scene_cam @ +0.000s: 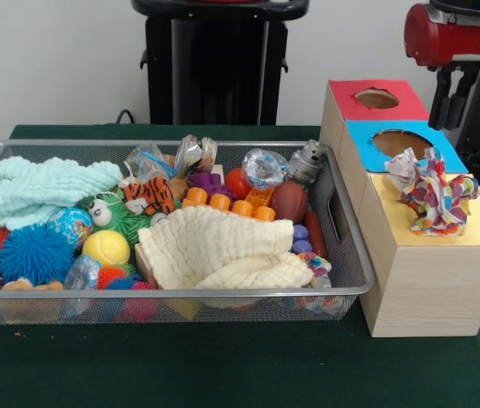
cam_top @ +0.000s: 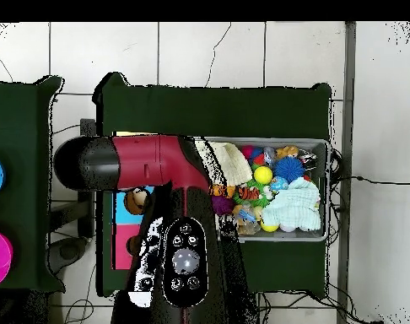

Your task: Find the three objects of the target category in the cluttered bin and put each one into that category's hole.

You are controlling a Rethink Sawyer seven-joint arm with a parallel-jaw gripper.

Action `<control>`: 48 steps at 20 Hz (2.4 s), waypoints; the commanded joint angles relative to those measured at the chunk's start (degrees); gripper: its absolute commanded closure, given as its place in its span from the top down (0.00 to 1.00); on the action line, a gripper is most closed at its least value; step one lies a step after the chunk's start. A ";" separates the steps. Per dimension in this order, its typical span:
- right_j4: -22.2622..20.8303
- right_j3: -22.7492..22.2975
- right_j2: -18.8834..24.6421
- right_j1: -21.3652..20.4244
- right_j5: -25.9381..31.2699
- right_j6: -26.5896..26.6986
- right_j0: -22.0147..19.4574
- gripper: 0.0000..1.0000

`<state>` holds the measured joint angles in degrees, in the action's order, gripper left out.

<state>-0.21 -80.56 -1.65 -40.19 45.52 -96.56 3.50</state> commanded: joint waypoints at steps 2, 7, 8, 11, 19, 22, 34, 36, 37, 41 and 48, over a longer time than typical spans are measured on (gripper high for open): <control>0.58 -7.01 -1.61 4.23 -4.65 -15.87 1.52 0.00; 1.06 -5.86 -2.43 5.68 -7.01 -16.07 2.33 0.00; 1.14 -5.56 -2.51 5.84 -6.95 -15.72 2.37 0.00; 1.39 -5.69 -2.85 5.93 -7.30 -15.32 2.70 0.00; 2.43 -6.31 -3.10 7.65 -11.82 -15.56 2.57 0.00; 2.40 -5.07 -3.38 8.57 -12.36 -15.34 2.79 0.00; 3.82 -4.10 -3.62 12.99 -18.71 -16.24 3.93 0.00; 4.37 -4.05 -3.49 13.41 -18.84 -16.17 4.00 0.00; 4.63 -3.91 -3.46 13.40 -18.52 -15.99 3.96 0.00; 6.20 -3.30 -3.12 14.52 -18.46 -16.20 4.09 0.00; 9.10 -3.03 -1.49 17.39 -20.94 -16.13 4.03 0.00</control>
<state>5.96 -81.28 -6.32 -27.93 27.98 -97.20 8.13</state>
